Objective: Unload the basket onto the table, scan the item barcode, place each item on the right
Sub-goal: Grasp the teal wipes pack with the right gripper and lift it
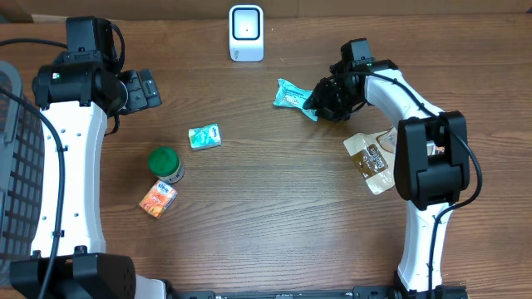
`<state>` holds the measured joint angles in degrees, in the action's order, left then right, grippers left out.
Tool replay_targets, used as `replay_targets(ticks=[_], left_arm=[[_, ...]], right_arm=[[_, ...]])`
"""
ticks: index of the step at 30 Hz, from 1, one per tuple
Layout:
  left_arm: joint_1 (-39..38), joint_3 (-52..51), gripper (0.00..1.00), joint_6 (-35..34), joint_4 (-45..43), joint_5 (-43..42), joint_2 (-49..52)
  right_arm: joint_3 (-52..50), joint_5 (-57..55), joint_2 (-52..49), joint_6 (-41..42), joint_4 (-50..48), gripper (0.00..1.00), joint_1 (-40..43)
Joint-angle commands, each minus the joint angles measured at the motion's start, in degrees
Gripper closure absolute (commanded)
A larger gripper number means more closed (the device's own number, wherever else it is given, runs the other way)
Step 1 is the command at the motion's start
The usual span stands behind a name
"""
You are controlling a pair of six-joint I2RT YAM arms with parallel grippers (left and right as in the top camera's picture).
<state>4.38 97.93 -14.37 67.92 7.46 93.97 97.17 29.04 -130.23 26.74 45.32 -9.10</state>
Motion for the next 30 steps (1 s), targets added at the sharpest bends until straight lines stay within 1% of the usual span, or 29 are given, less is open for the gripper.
replay_targets(ticks=[1, 7, 10, 16, 18, 21, 23, 26, 30], left_arm=[[0.0, 1.2, 0.00, 1.1, 0.0, -0.5, -0.7], [0.0, 1.2, 0.00, 1.1, 0.0, -0.5, -0.7], [0.0, 1.2, 0.00, 1.1, 0.0, -0.5, -0.7], [0.0, 1.2, 0.00, 1.1, 0.0, -0.5, -0.7], [0.0, 1.2, 0.00, 1.1, 0.0, -0.5, -0.7], [0.0, 1.2, 0.01, 1.1, 0.0, -0.5, -0.7], [0.0, 1.2, 0.00, 1.1, 0.0, -0.5, -0.7], [0.0, 1.2, 0.00, 1.1, 0.0, -0.5, -0.7], [0.0, 1.2, 0.00, 1.1, 0.0, -0.5, -0.7]], right_arm=[[1.9, 1.9, 2.7, -1.5, 1.0, 0.51, 1.2], [2.2, 0.4, 4.8, -1.3, 1.0, 0.44, 3.1], [1.8, -0.6, 3.1, -1.3, 0.4, 0.44, 3.2], [1.0, 3.8, -2.6, -1.3, -3.9, 0.46, 0.4], [1.0, 3.6, -3.7, -1.3, -5.1, 0.51, -1.0], [1.0, 0.2, -5.2, 2.2, -5.9, 0.67, -2.7], [1.0, -2.2, -5.8, 4.6, -5.9, 0.79, -3.1], [1.0, -2.7, -6.1, 5.0, -6.2, 0.96, -3.1], [1.1, -2.6, -6.0, 4.7, -6.7, 0.96, -2.7]])
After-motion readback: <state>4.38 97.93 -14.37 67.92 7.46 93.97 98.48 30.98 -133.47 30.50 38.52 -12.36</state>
